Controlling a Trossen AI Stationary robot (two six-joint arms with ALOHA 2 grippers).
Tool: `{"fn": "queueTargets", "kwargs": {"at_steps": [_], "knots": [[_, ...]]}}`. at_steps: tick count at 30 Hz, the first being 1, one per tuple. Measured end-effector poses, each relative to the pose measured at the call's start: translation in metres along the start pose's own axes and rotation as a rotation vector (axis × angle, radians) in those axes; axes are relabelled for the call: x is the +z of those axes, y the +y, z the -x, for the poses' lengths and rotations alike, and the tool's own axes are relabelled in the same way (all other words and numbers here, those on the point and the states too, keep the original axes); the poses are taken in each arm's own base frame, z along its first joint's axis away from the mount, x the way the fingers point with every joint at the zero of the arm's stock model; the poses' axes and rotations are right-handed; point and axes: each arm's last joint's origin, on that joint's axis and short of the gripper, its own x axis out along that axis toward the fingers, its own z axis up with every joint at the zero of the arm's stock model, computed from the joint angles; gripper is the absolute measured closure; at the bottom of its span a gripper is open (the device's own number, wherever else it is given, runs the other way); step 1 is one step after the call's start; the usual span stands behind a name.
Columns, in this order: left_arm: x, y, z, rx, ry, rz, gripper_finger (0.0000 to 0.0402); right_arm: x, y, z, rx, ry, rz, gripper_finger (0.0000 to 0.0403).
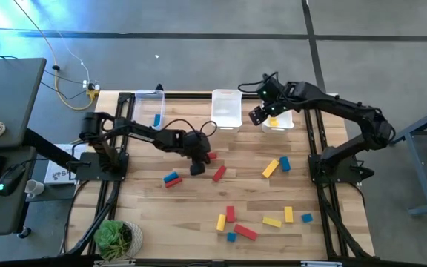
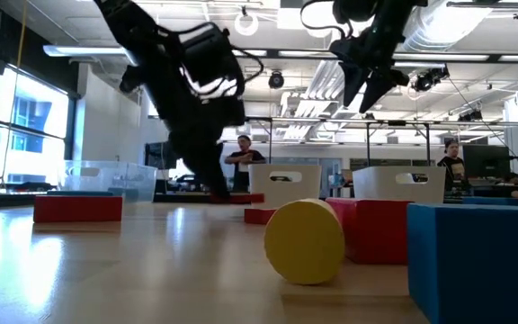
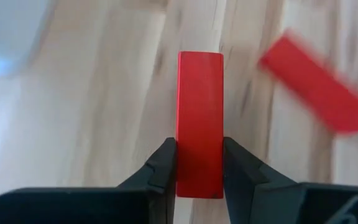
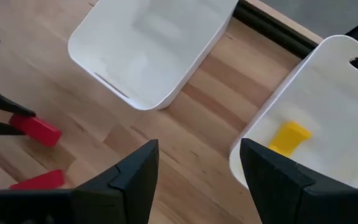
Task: Sort & place blocks by color
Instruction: Put the red block into the left white bin
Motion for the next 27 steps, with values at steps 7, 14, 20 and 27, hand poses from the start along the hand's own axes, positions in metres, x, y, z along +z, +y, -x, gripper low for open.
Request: {"fn": "queueTargets", "kwargs": {"at_steps": [7,14,20,27], "knots": [[0.035,0.014,0.025,0.019,-0.123,0.021,0.0335,-0.005,0.010,0.001,-0.032,-0.020,-0.032,0.0192],[0.077,0.041,0.051,0.067,-0.260,0.052,0.0335,-0.009,0.016,0.003,-0.079,-0.048,-0.060,0.0192],[0.096,0.063,0.066,0.112,-0.339,0.080,0.0335,-0.009,0.016,0.003,-0.110,-0.066,-0.056,0.0192],[0.095,0.093,0.070,0.169,-0.359,0.138,0.0335,-0.008,0.013,0.003,-0.180,-0.108,-0.046,0.0192]]}}
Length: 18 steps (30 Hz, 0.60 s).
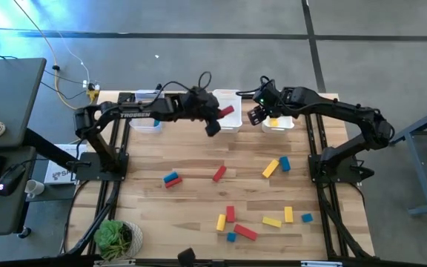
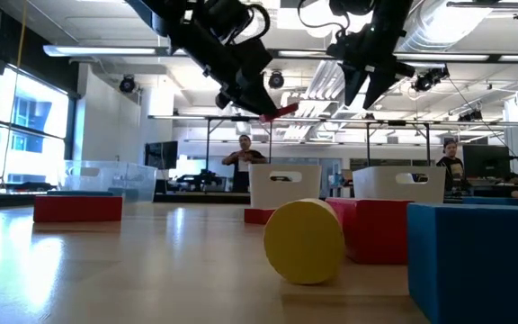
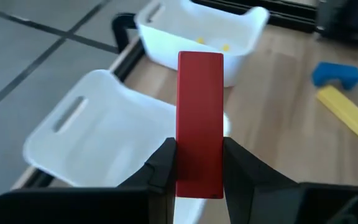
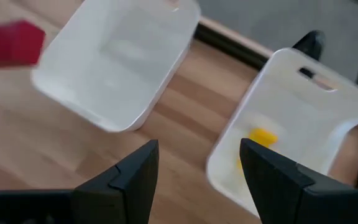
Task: Sort & place blocks by color
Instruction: Put the red block into the left white bin
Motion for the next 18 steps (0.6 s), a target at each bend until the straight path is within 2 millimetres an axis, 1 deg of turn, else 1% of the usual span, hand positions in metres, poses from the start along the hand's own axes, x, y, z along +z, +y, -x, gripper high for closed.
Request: {"fn": "queueTargets", "kwargs": {"at_steps": [5,9,15,18], "knots": [[-0.003,0.022,-0.006,0.037,0.005,0.077,0.0335,0.003,-0.002,-0.001,-0.014,-0.022,0.042,0.0192],[-0.009,0.035,-0.014,0.027,0.026,0.169,0.0335,0.007,-0.005,-0.003,-0.006,-0.035,0.019,0.0192],[-0.017,0.042,-0.030,0.029,0.041,0.301,0.0335,0.012,-0.014,-0.006,-0.015,-0.032,-0.012,0.0192],[-0.021,0.045,-0.038,0.026,0.044,0.365,0.0335,0.014,-0.017,-0.008,0.001,-0.019,0.000,0.0192]]}}
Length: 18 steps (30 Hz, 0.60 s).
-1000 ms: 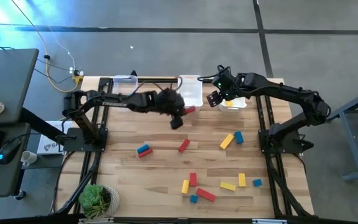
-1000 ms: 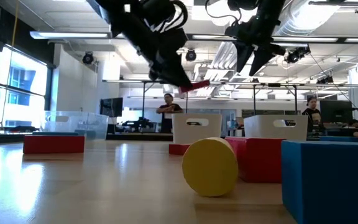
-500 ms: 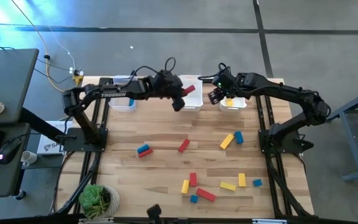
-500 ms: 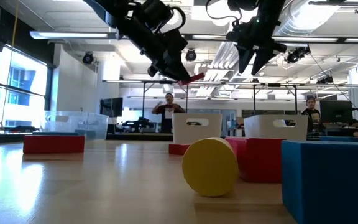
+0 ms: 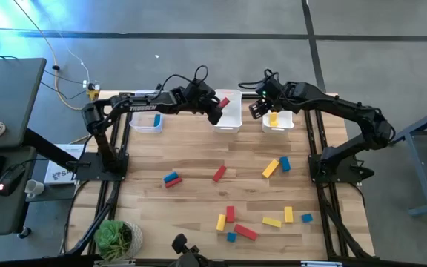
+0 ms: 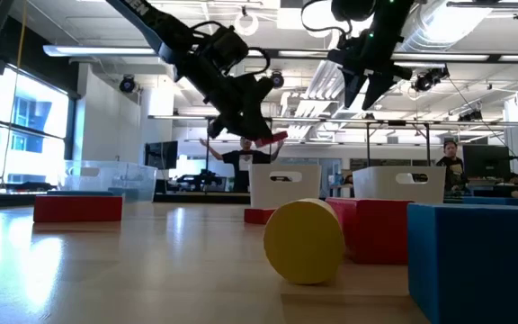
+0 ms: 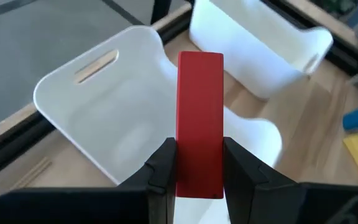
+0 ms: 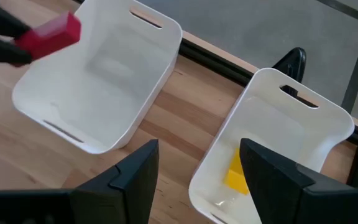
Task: Sort & place blocks by color
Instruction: Put the red block into the left white bin
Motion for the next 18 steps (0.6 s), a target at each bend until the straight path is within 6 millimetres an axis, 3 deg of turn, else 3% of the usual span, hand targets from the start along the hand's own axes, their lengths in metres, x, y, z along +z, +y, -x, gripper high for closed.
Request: {"fn": "queueTargets", "kwargs": {"at_steps": [11,18], "knots": [[-0.020,0.011,-0.034,0.006,0.070,0.098,0.0314,0.001,-0.002,-0.001,0.008,0.008,0.016,0.0192],[-0.023,0.012,-0.039,0.008,0.071,0.094,0.0306,0.001,-0.002,-0.001,0.009,0.009,0.016,0.0192]]}}
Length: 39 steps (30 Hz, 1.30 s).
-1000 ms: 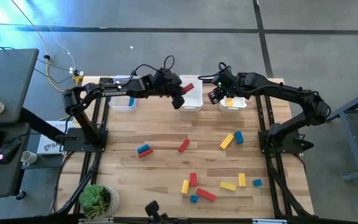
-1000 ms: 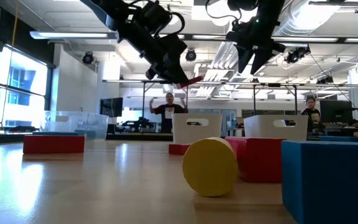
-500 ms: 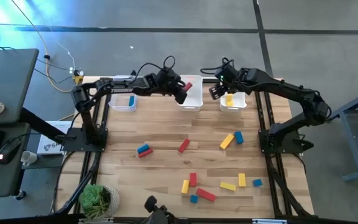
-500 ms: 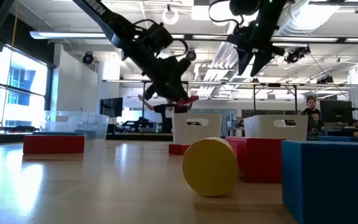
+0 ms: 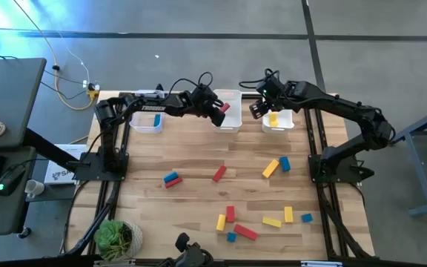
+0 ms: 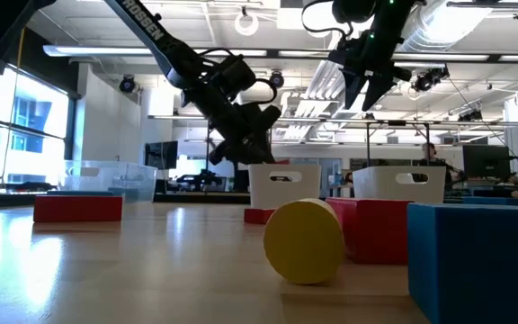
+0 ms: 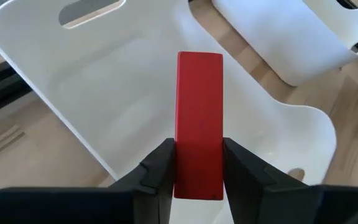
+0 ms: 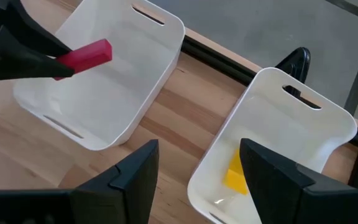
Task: Sort & place blocks by color
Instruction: Put the red block into the left white bin, then put the blue block into the transparent bin
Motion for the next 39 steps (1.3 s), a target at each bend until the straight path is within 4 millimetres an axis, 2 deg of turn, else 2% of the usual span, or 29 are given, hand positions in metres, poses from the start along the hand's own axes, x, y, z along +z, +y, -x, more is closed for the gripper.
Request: {"fn": "queueTargets", "kwargs": {"at_steps": [11,18,29,34,39], "knots": [[0.002,-0.002,0.000,-0.033,-0.013,-0.055,0.0245,-0.004,0.005,0.001,0.120,0.077,0.011,0.0192],[0.004,-0.003,0.004,-0.034,-0.018,-0.030,0.0213,-0.018,0.012,0.005,0.151,0.187,0.024,0.0192],[0.035,-0.019,0.056,-0.075,-0.150,-0.143,0.0222,-0.055,0.029,0.023,0.084,0.432,-0.078,0.0192],[0.039,-0.030,0.079,-0.089,-0.170,-0.200,0.0222,-0.074,0.037,0.028,0.026,0.498,-0.076,0.0192],[0.036,-0.041,0.100,-0.088,-0.149,-0.272,0.0222,-0.097,0.047,0.026,-0.004,0.548,-0.028,0.0192]]}}
